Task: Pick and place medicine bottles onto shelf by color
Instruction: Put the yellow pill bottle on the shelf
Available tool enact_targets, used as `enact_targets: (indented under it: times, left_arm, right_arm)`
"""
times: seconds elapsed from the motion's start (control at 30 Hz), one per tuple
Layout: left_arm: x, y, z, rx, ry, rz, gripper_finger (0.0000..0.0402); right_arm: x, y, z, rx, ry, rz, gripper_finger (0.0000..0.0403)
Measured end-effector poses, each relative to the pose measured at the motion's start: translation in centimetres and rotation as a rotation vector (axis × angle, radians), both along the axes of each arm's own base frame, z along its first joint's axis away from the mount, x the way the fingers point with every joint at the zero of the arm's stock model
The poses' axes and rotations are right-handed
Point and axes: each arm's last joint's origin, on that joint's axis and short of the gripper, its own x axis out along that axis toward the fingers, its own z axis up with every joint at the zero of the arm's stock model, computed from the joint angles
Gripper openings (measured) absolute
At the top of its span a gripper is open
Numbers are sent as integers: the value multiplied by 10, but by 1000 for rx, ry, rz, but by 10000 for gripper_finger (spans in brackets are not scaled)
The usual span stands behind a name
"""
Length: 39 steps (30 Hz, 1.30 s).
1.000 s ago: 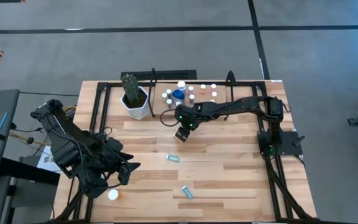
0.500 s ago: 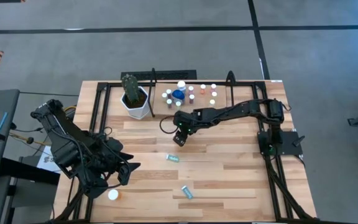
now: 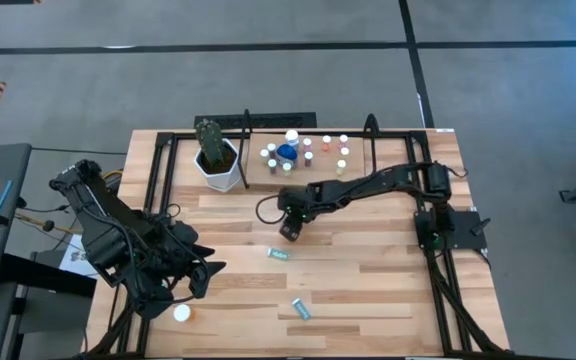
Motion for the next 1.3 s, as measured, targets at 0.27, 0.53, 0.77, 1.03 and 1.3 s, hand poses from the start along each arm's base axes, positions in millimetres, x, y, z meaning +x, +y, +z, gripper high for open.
enact_targets:
  times: [0.27,0.53,0.77,1.03,1.3]
  left_arm:
    - [0,-1,-1,-11,9,-9,235]
    - [2,-4,-4,-15,29,-15,235]
    - [3,-5,-4,-22,35,-14,235]
    - [3,-5,-4,-28,27,-3,235]
    - [6,-2,-4,-23,11,27,235]
  right_arm:
    - [5,2,-24,8,49,-5,230]
    - [5,2,-28,-8,65,28,217]
    - [0,2,0,-136,22,267,216]
    - [0,3,20,-213,-17,385,210]
    - [17,2,37,-387,-152,584,206]
